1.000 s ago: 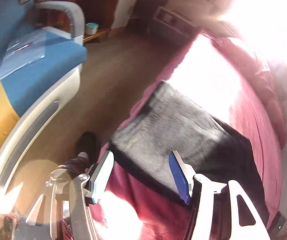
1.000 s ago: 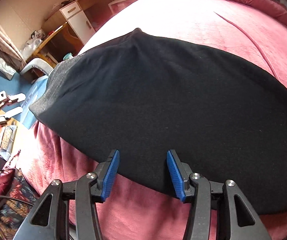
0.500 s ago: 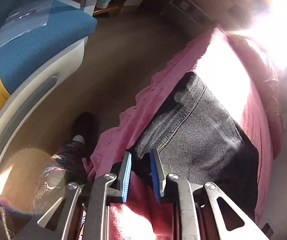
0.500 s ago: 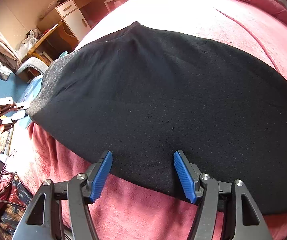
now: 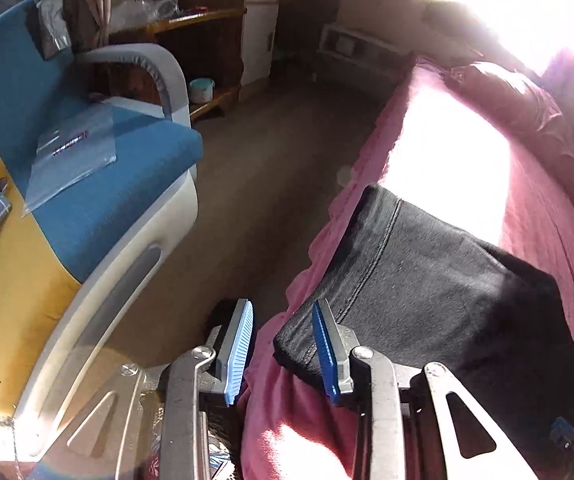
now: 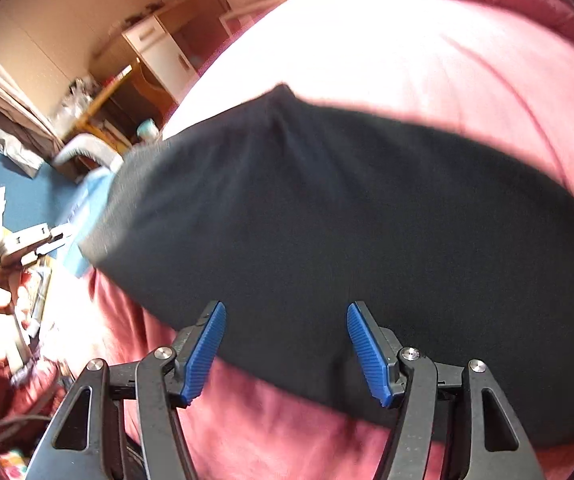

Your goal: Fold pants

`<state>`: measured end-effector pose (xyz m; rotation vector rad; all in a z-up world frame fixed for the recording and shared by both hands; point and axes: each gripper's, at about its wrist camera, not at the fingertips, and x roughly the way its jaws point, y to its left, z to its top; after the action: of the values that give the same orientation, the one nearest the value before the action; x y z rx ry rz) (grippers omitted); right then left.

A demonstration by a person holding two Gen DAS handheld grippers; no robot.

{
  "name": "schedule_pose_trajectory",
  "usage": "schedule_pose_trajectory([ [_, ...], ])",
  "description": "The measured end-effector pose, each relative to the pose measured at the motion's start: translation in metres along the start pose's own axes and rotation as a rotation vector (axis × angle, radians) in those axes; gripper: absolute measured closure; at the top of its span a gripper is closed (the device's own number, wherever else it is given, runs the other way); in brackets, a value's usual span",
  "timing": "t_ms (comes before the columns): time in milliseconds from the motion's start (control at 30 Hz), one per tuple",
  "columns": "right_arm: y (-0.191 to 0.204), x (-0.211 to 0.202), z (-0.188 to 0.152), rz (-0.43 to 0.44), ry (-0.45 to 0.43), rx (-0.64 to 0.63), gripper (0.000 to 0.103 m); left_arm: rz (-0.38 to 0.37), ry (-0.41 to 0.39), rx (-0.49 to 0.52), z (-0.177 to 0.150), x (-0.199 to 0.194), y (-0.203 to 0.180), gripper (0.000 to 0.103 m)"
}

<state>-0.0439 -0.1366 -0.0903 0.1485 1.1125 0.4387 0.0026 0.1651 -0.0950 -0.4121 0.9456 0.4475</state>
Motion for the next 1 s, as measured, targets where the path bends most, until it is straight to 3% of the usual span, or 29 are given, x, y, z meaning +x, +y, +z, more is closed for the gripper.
schedule_pose_trajectory([
  [133, -0.002, 0.007, 0.047, -0.015, -0.050, 0.003, 0.050, -0.126, -0.055, 0.076, 0.002, -0.020, -0.027, 0.070],
  [267, 0.000, 0.031, 0.096, -0.040, -0.061, 0.007, 0.054, -0.270, 0.010, 0.237, -0.014, -0.007, -0.074, 0.070],
  [467, 0.006, 0.080, 0.140, -0.042, 0.046, -0.021, 0.058, -0.332, 0.084, 0.410, -0.048, 0.008, -0.121, 0.070],
  [533, 0.011, 0.100, 0.143, -0.054, 0.100, -0.046, 0.093, -0.314, 0.099, 0.438, -0.053, 0.016, -0.129, 0.070],
  [700, 0.007, 0.119, 0.152, -0.150, 0.098, -0.075, 0.094, -0.221, 0.152, 0.478, -0.063, 0.044, -0.138, 0.070],
  [800, 0.012, 0.127, 0.147, -0.193, 0.093, -0.131, 0.092, -0.190, 0.131, 0.496, -0.066, 0.048, -0.147, 0.069],
  [900, 0.015, 0.115, 0.143, -0.181, 0.071, -0.127, 0.090, -0.177, 0.131, 0.485, -0.066, 0.048, -0.152, 0.069],
  [967, 0.015, 0.100, 0.139, -0.175, 0.034, -0.110, 0.083, -0.171, 0.127, 0.479, -0.063, 0.046, -0.150, 0.069],
  [1000, 0.015, 0.093, 0.135, -0.186, 0.019, -0.109, 0.071, -0.171, 0.127, 0.475, -0.063, 0.044, -0.149, 0.069],
])
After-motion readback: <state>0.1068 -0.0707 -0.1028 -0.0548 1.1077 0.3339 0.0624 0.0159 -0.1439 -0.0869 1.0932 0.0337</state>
